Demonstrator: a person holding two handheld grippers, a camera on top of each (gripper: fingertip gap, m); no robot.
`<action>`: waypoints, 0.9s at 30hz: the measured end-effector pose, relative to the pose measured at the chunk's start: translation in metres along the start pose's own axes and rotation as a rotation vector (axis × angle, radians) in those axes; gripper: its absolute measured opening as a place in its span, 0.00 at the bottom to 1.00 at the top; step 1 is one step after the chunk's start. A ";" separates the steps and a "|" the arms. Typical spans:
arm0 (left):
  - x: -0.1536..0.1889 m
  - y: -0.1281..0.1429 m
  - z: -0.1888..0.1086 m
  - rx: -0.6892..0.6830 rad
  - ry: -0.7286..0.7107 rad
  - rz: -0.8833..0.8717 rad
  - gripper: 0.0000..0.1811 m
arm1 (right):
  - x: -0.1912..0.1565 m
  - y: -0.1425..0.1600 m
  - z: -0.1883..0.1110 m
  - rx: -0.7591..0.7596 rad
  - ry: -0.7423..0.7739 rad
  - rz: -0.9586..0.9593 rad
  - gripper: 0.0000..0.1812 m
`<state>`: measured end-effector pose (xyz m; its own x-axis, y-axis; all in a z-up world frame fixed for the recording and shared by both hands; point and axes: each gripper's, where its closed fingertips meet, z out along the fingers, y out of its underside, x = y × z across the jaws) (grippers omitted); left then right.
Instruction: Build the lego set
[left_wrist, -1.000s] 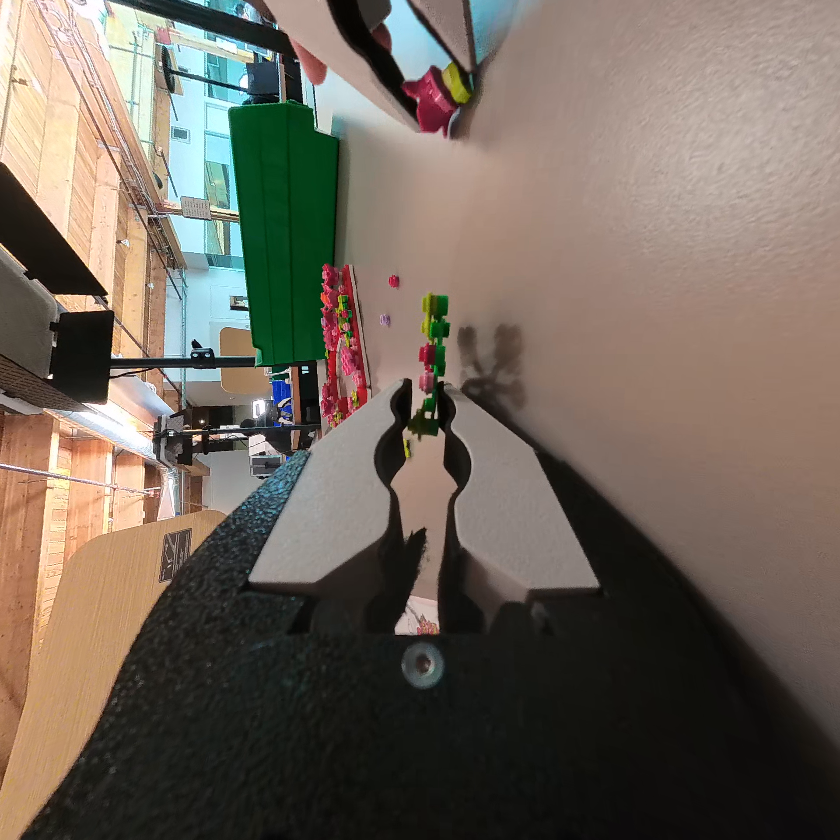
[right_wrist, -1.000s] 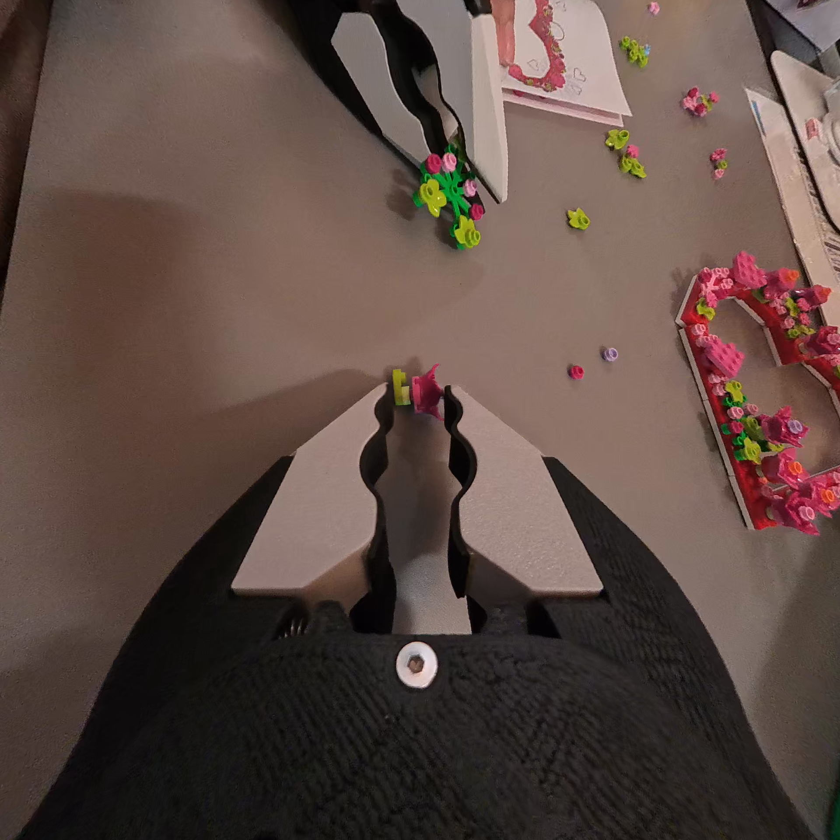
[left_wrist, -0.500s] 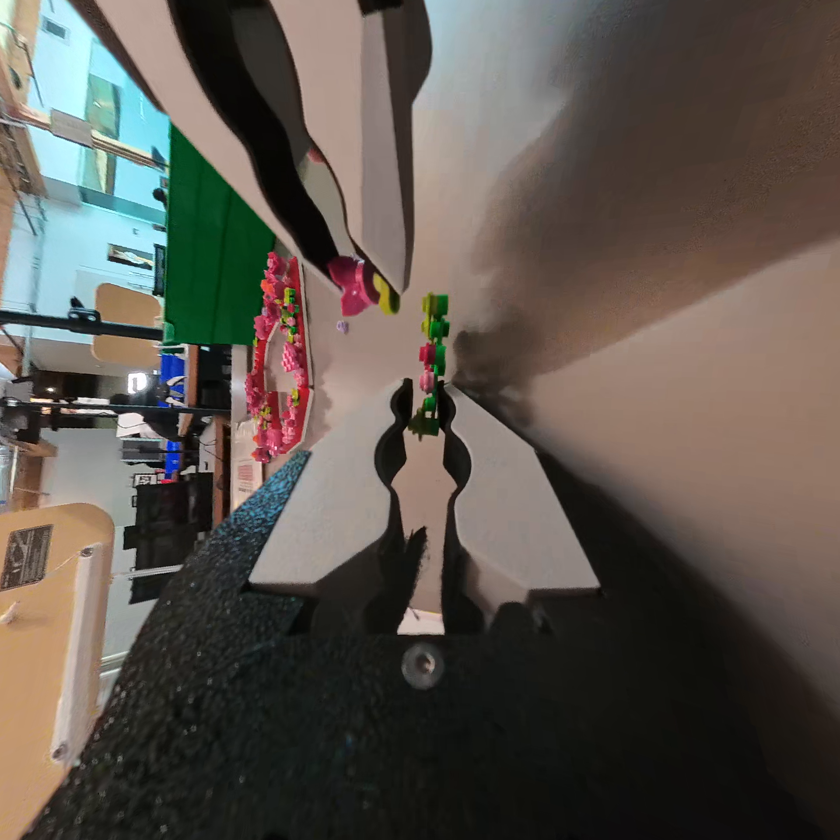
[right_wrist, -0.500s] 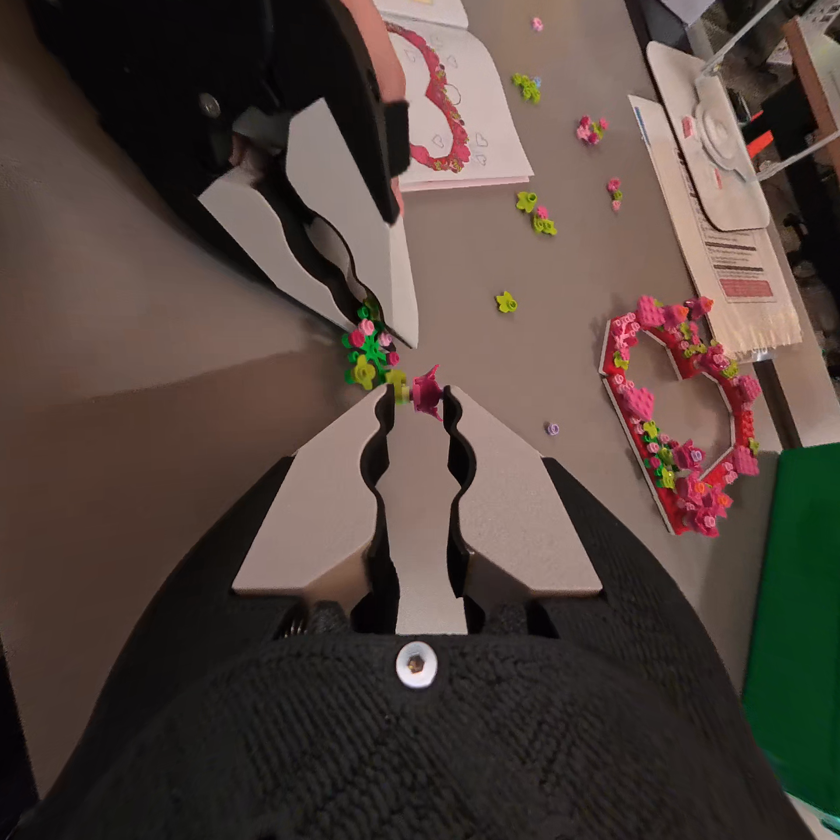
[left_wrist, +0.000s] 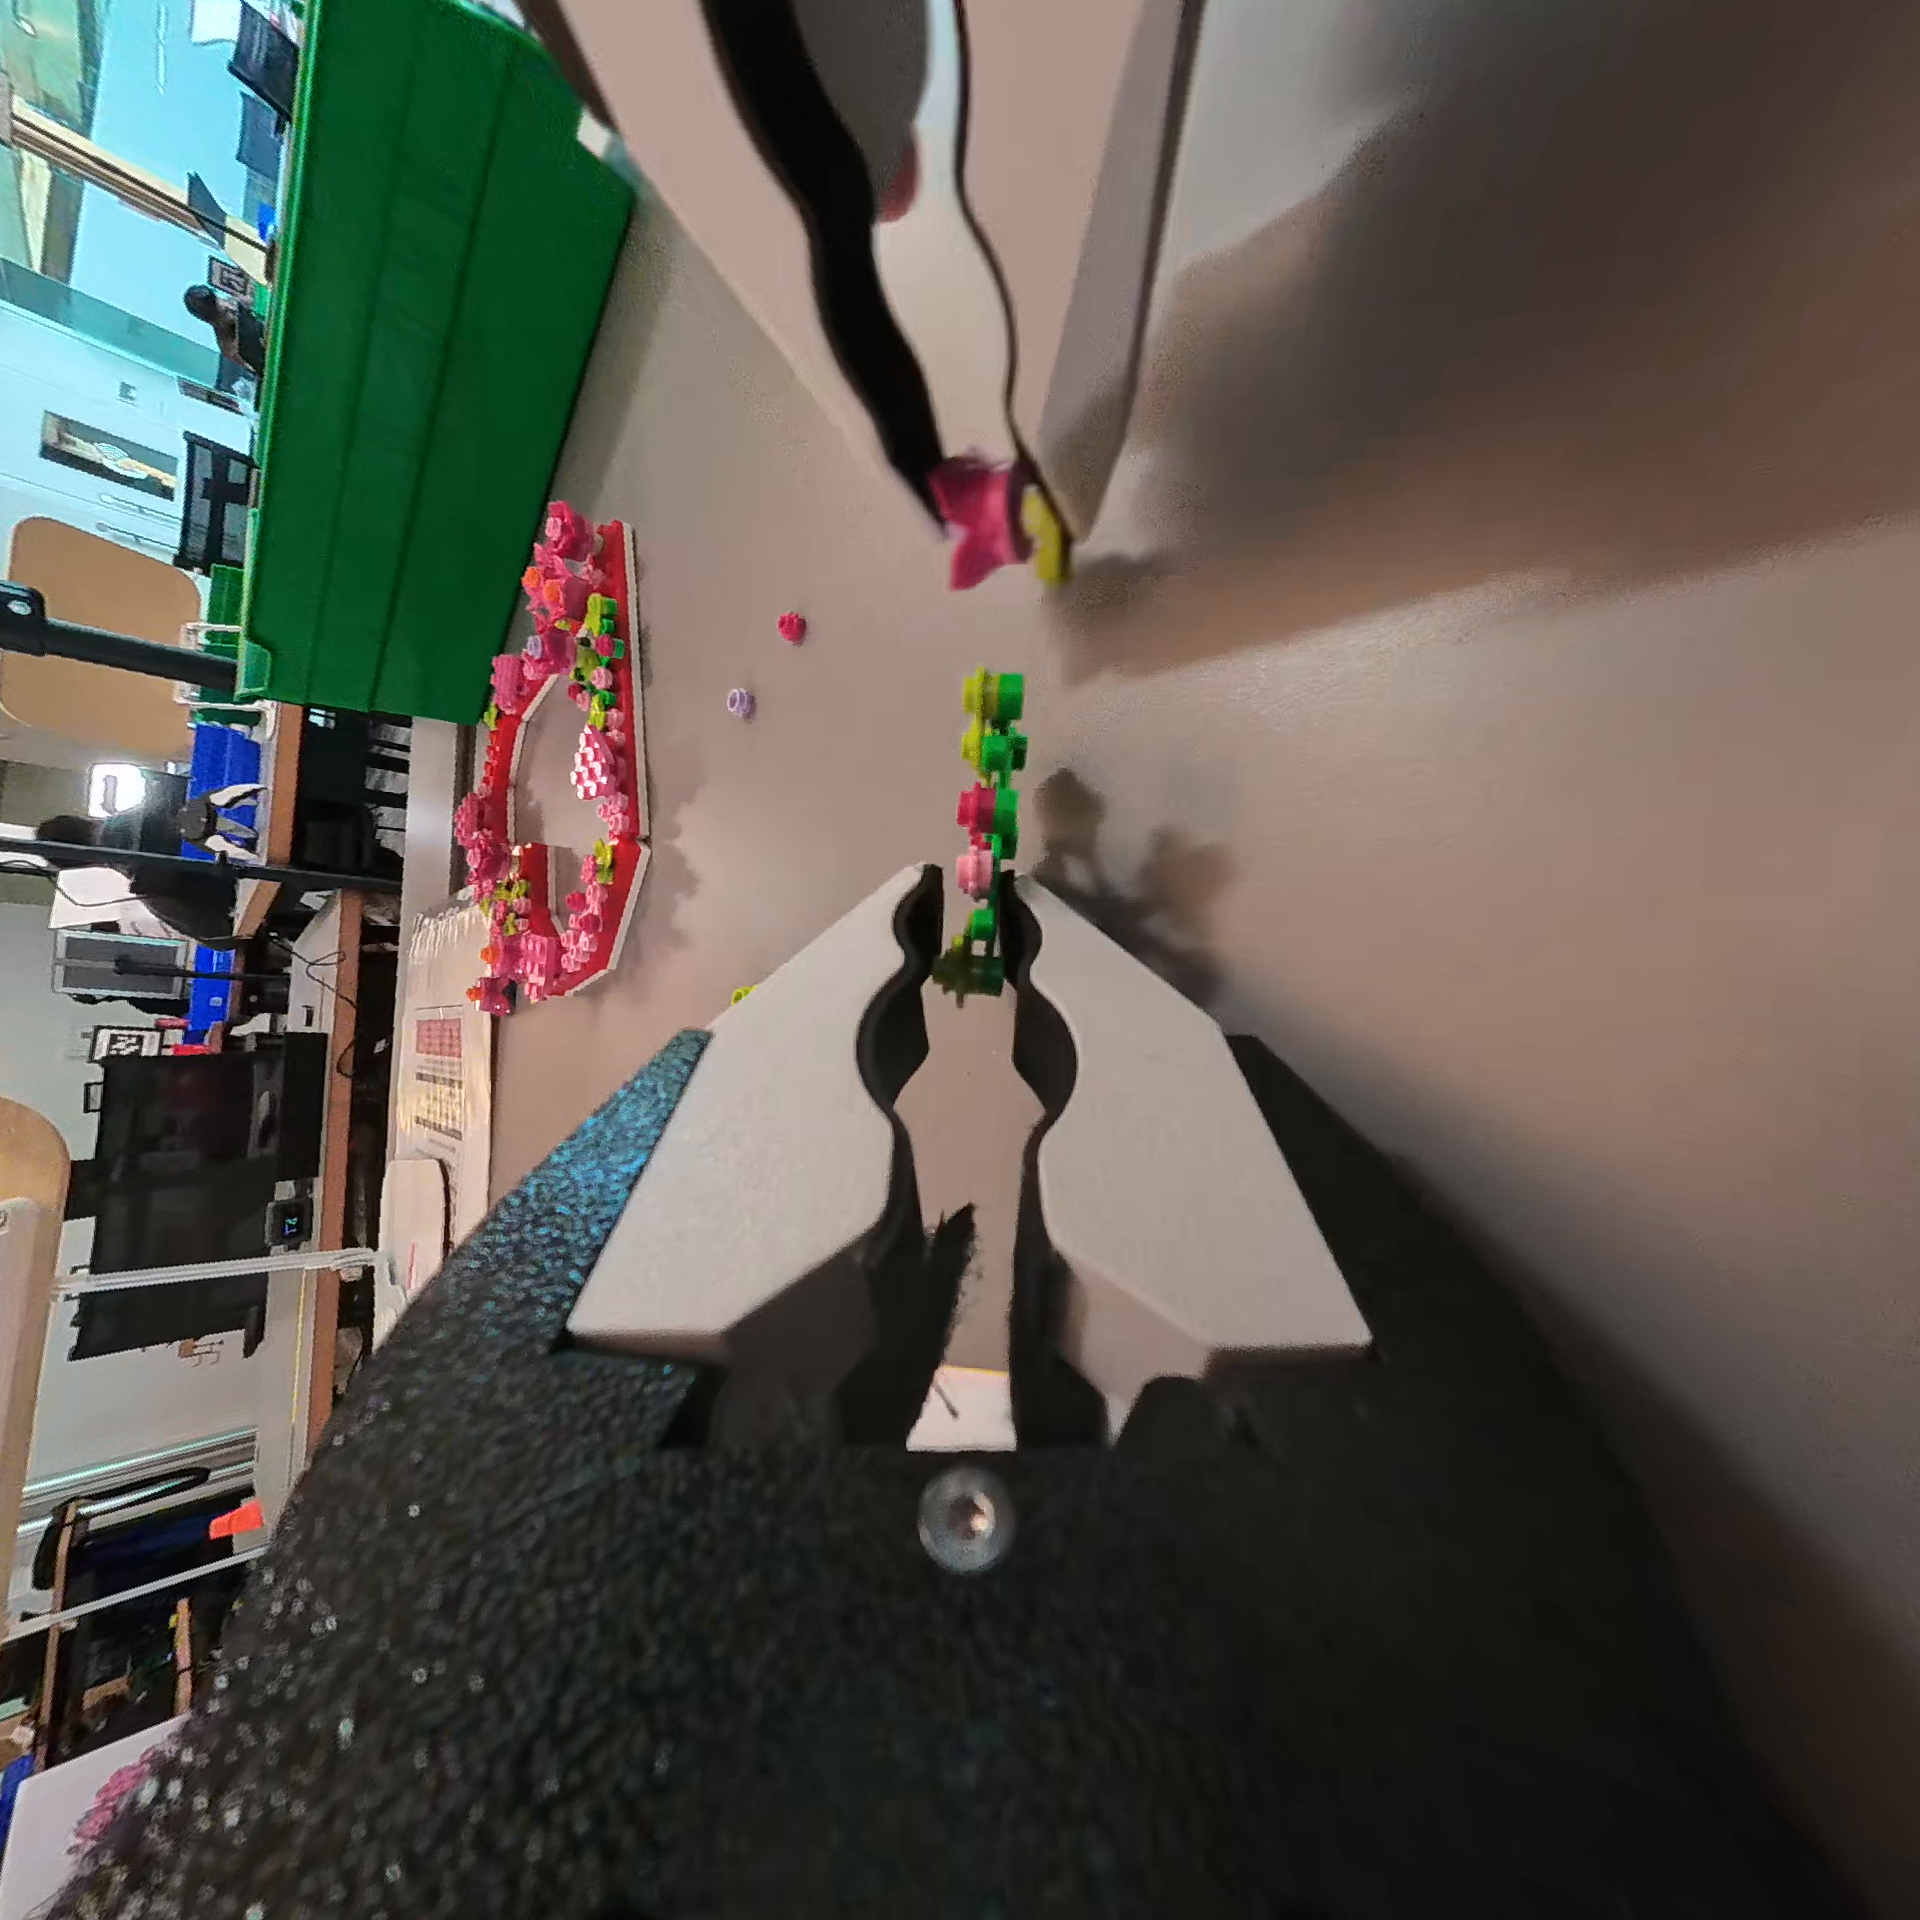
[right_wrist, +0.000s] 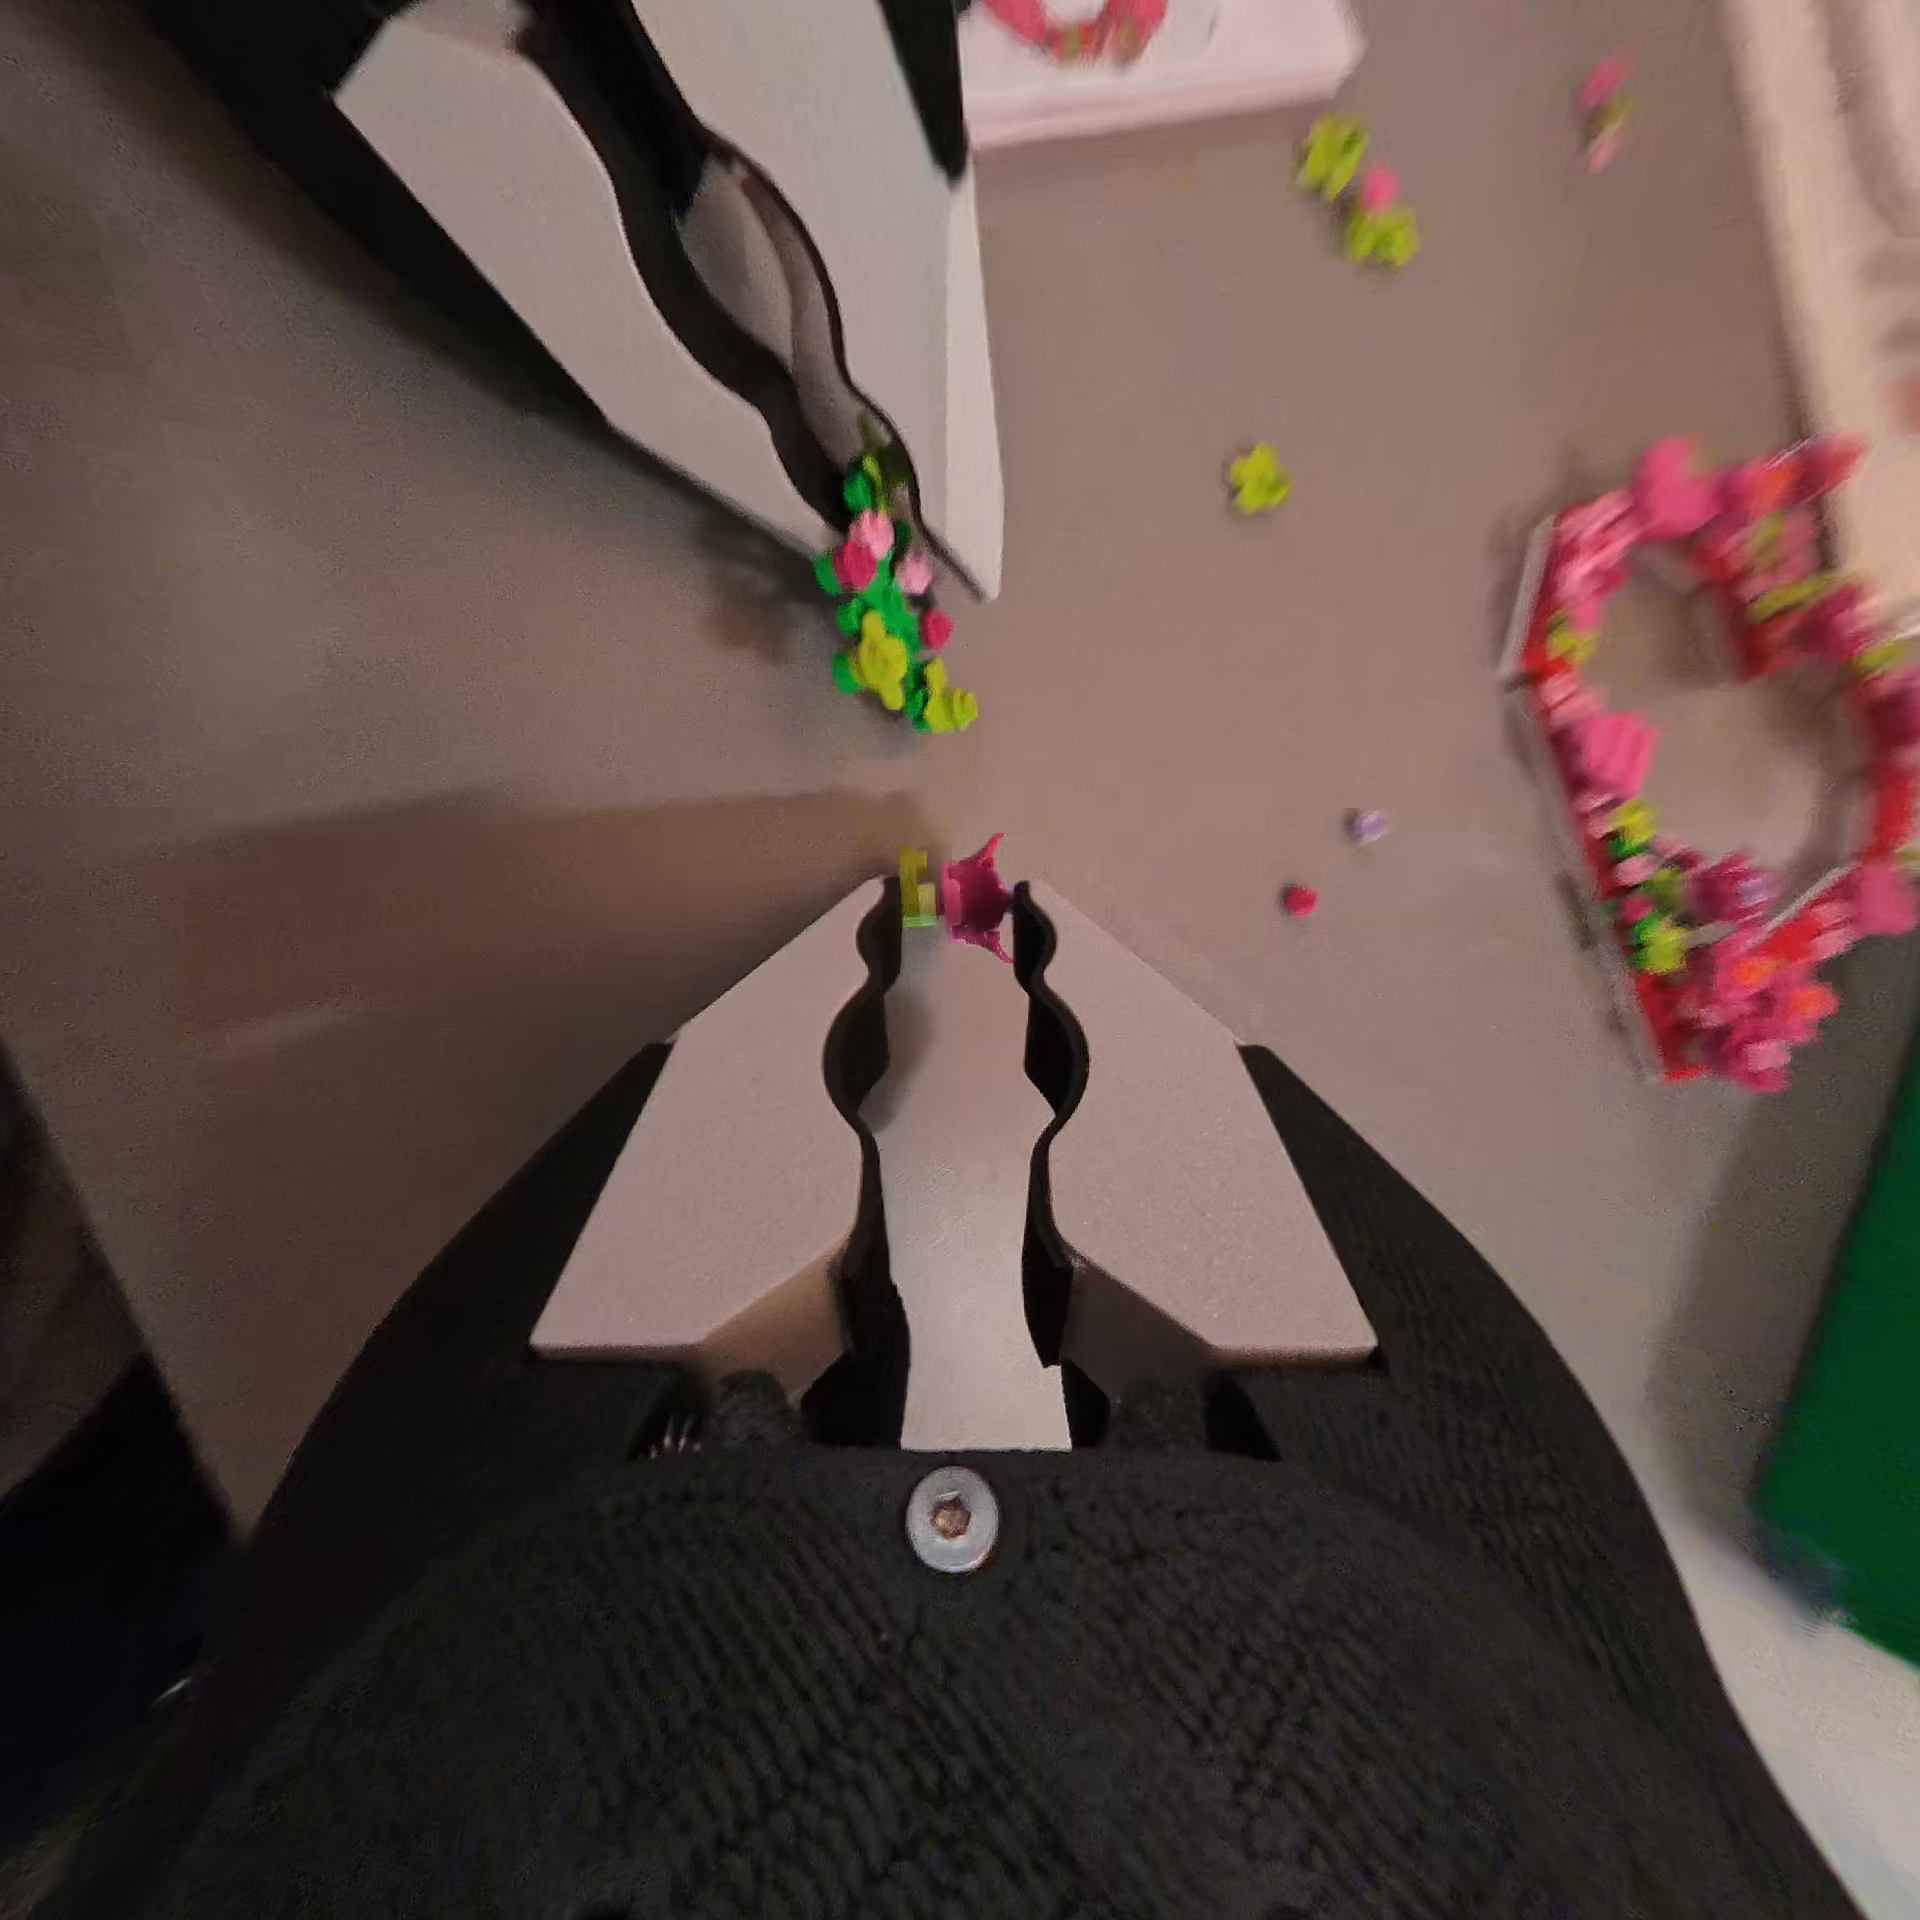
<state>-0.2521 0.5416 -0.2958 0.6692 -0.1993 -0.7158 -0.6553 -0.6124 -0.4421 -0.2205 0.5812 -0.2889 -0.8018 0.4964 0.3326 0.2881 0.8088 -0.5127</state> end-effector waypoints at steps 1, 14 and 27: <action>0.000 0.000 0.000 -0.001 0.003 -0.001 0.05 | -0.004 0.004 0.000 -0.025 -0.052 0.056 0.11; 0.000 0.001 -0.001 -0.008 0.004 0.009 0.05 | -0.011 0.010 0.000 0.055 -0.258 0.244 0.14; -0.001 0.002 -0.001 -0.008 -0.010 0.031 0.05 | -0.012 0.018 -0.020 0.307 -0.129 0.067 0.14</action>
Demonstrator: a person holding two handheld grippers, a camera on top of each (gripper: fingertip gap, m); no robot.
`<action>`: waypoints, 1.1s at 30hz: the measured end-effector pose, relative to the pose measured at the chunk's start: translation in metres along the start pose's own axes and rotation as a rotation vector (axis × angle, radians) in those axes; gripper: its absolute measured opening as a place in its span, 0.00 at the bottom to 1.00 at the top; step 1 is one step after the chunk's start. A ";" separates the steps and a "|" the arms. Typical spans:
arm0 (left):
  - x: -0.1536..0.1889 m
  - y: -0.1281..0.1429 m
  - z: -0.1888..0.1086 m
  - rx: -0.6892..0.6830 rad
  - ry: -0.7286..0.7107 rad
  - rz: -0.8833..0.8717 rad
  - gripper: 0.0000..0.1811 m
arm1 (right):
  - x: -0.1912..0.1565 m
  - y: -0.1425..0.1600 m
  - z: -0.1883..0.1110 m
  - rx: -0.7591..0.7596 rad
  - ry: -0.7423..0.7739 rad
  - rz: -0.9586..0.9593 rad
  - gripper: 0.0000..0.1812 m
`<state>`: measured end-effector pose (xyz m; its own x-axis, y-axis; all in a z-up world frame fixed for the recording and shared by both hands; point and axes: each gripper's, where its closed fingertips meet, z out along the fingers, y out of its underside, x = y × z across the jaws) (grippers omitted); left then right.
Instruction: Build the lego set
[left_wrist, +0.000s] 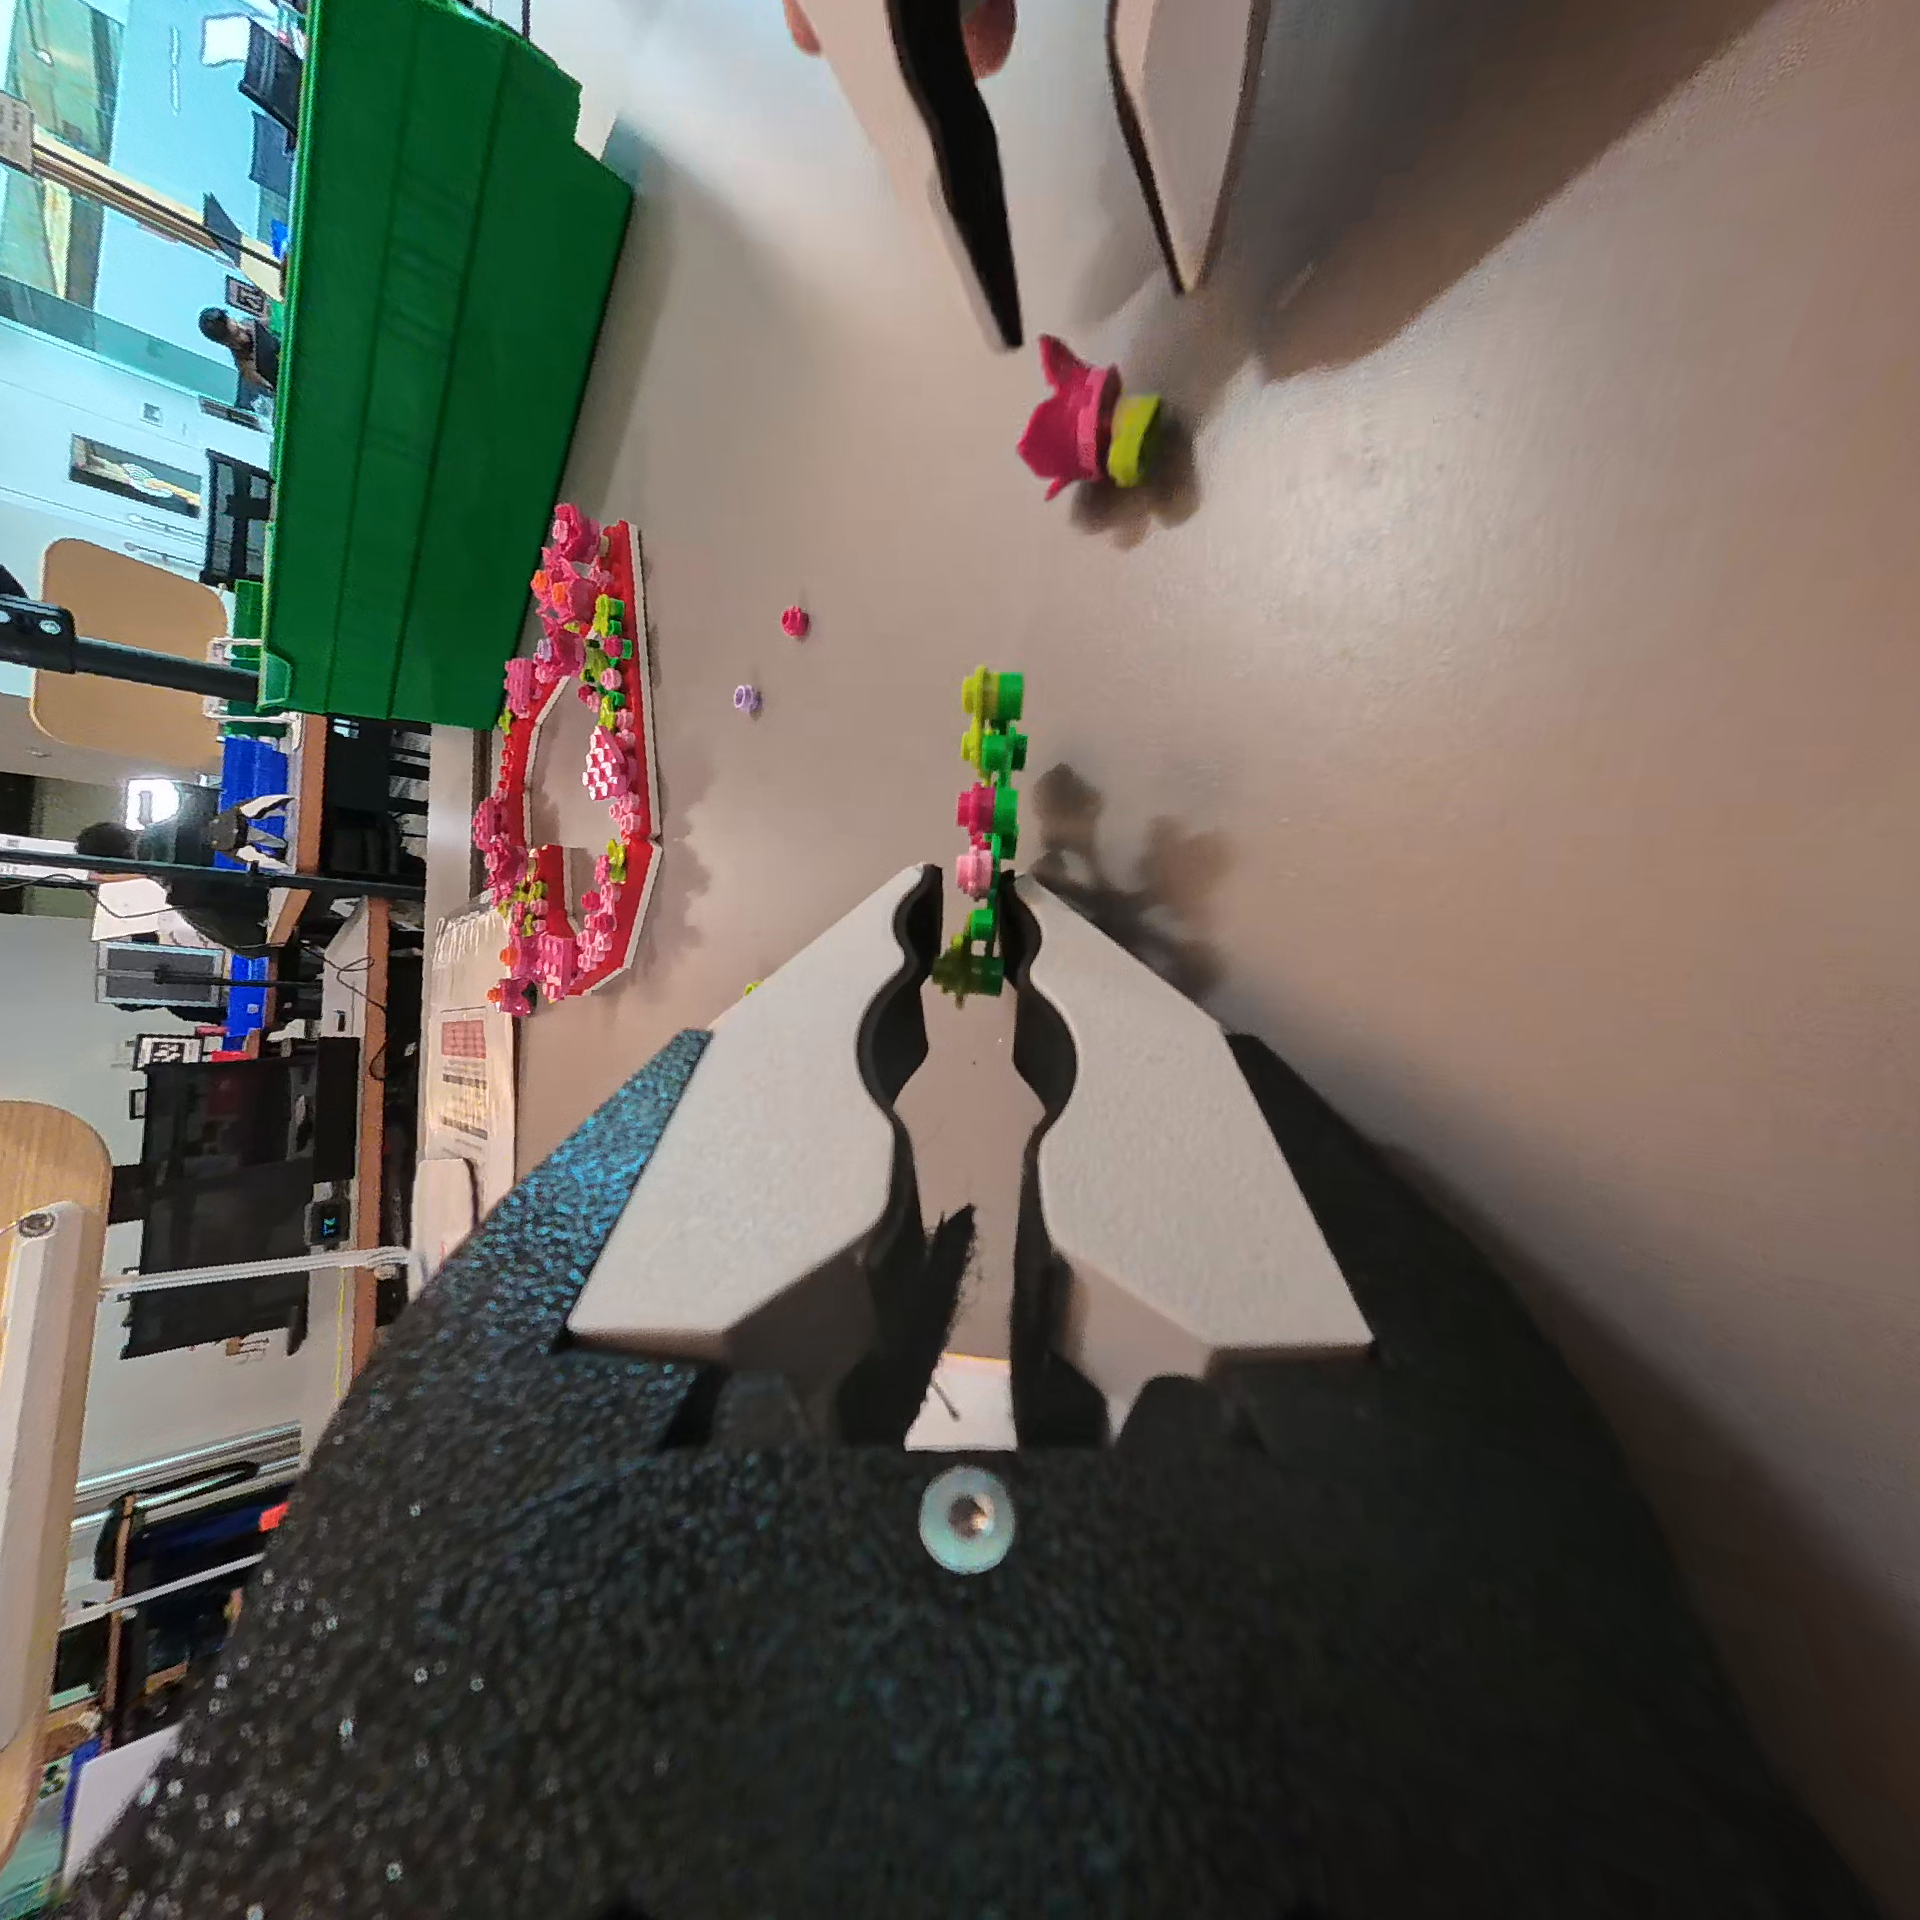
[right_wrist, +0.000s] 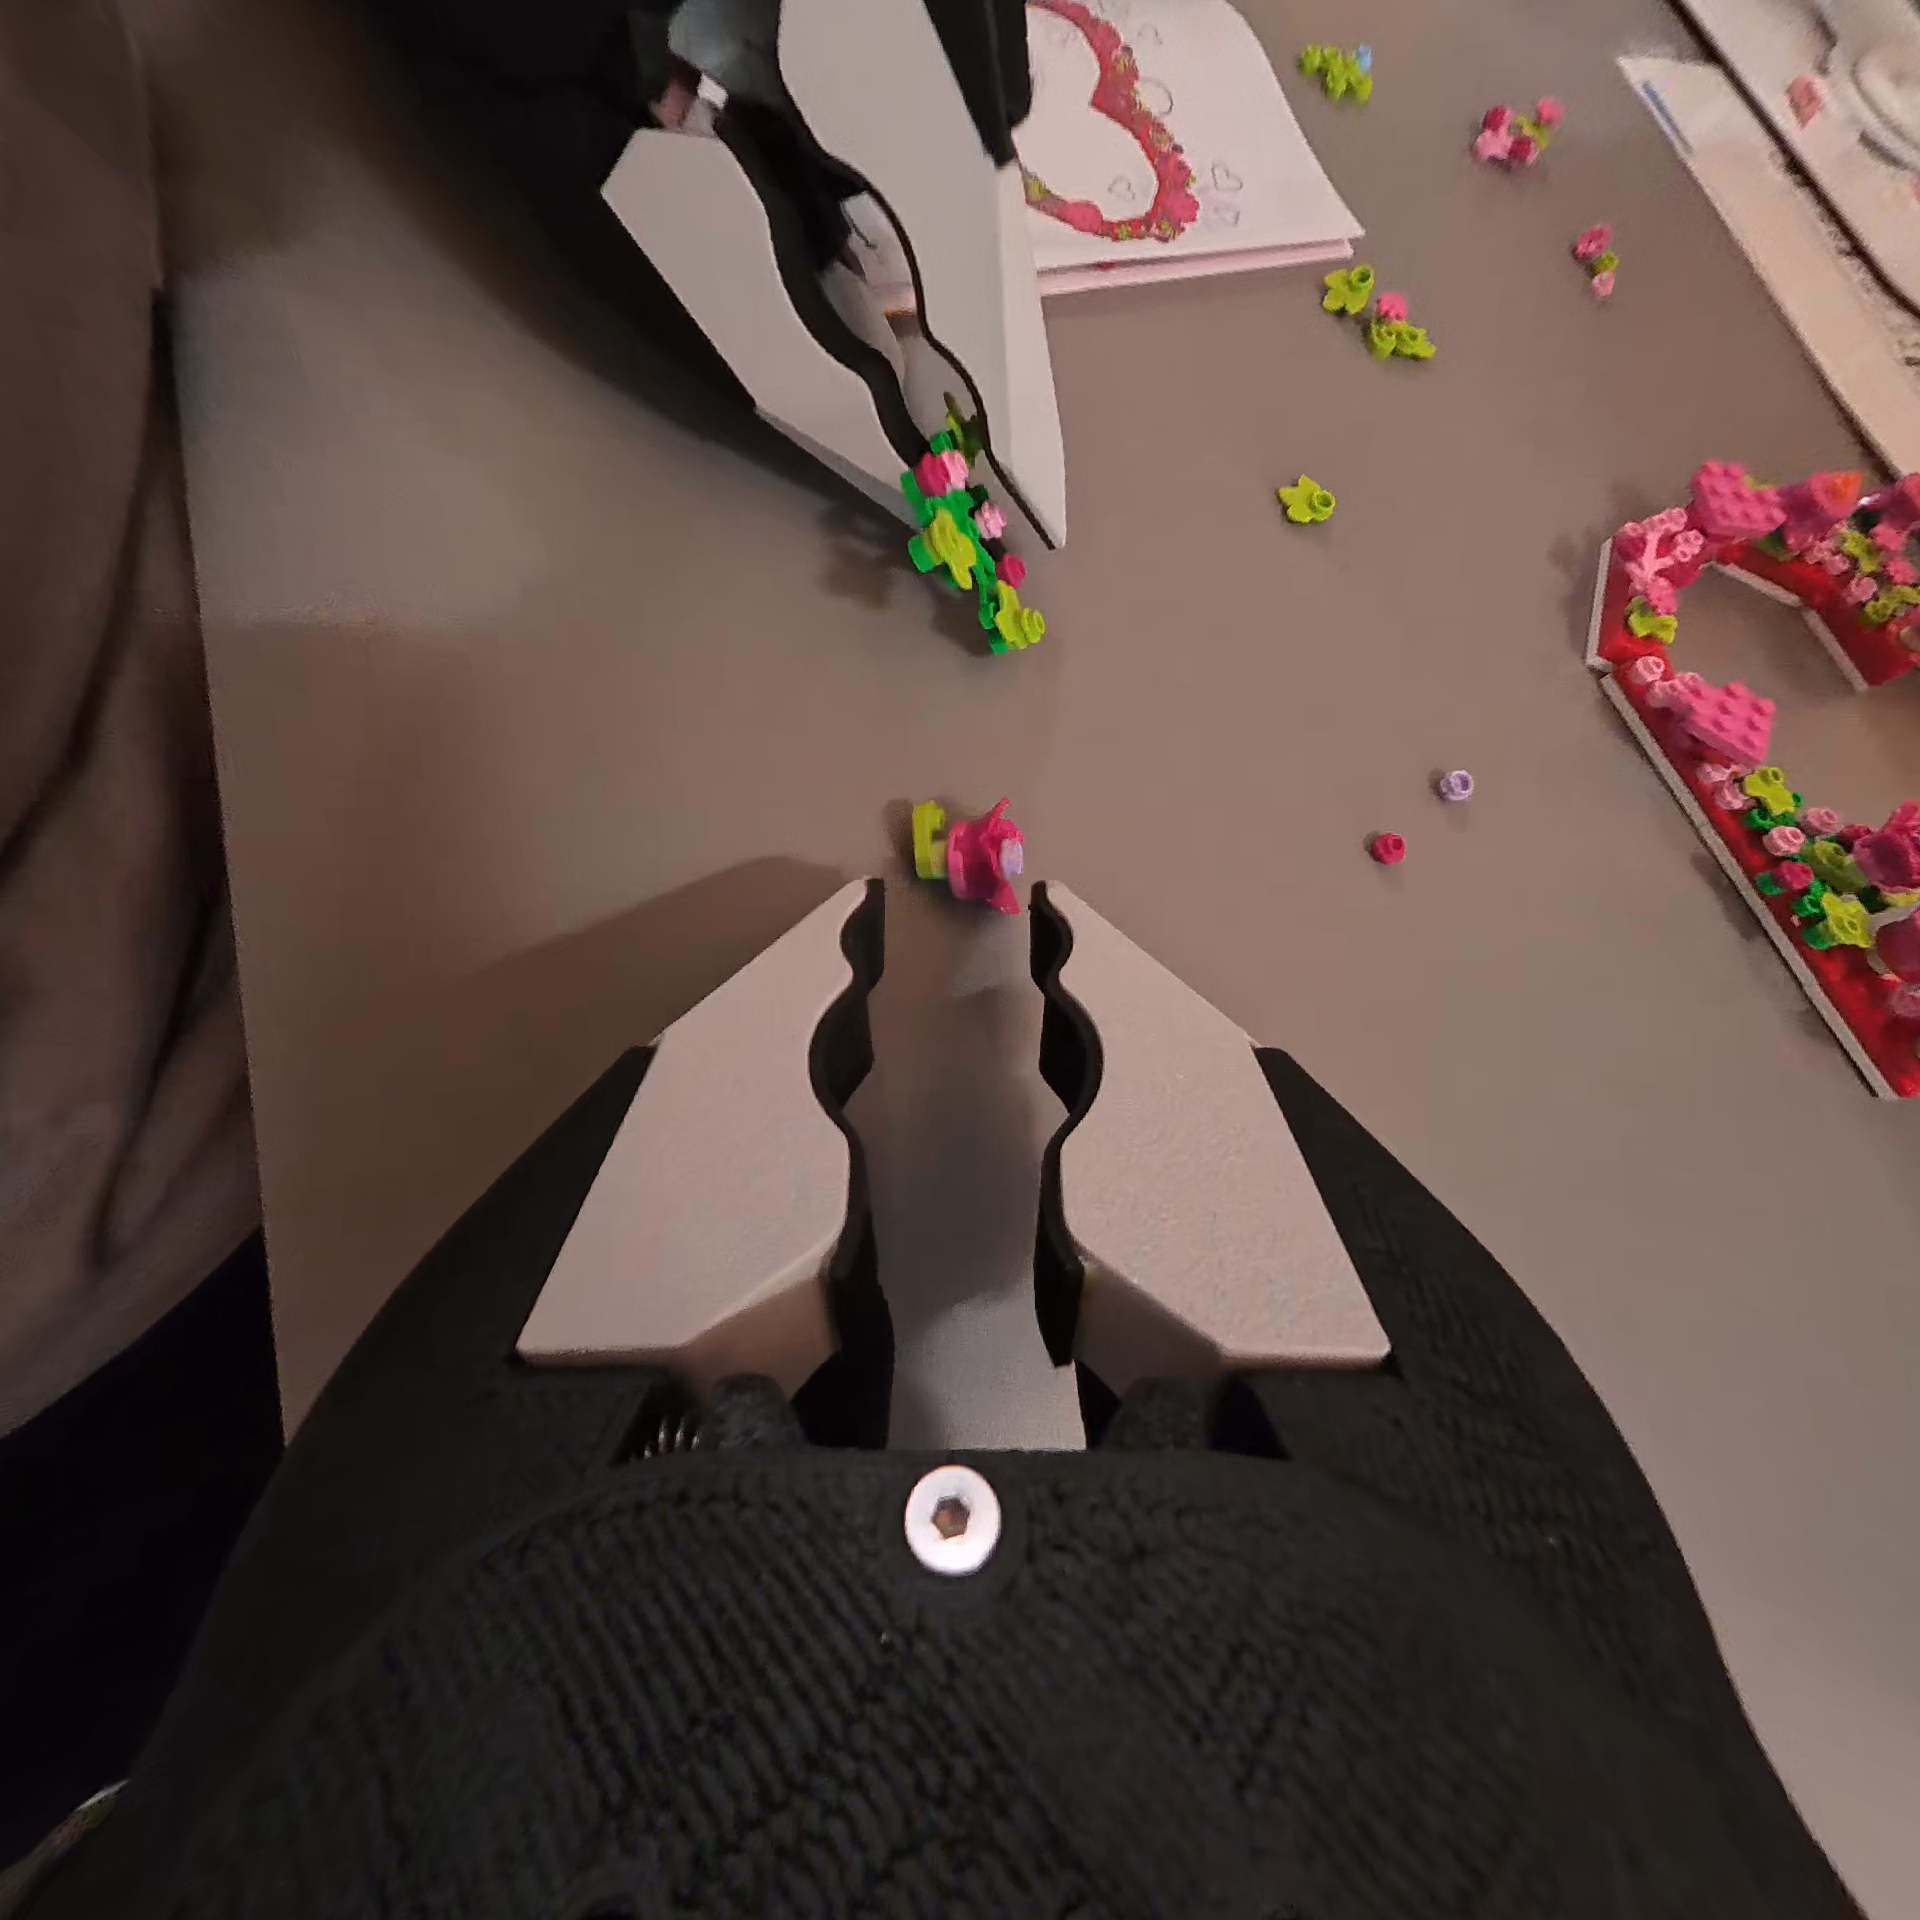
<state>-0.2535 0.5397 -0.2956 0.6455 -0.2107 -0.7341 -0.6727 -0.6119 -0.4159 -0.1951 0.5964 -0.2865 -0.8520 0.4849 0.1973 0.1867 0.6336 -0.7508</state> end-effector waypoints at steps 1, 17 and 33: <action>0.000 0.000 0.000 0.000 -0.001 0.002 0.05 | 0.001 -0.001 -0.002 0.016 -0.001 -0.007 0.15; 0.000 0.000 0.000 0.002 -0.003 0.013 0.05 | 0.008 -0.007 0.009 0.072 -0.038 0.002 0.11; 0.003 -0.002 -0.002 -0.066 -0.013 0.106 0.05 | 0.010 -0.046 0.021 0.058 0.052 -0.017 0.00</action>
<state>-0.2493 0.5391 -0.2959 0.5673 -0.2669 -0.7791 -0.7113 -0.6355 -0.3002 -0.2227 0.5596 -0.2627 -0.8281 0.5060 0.2413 0.1426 0.6064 -0.7823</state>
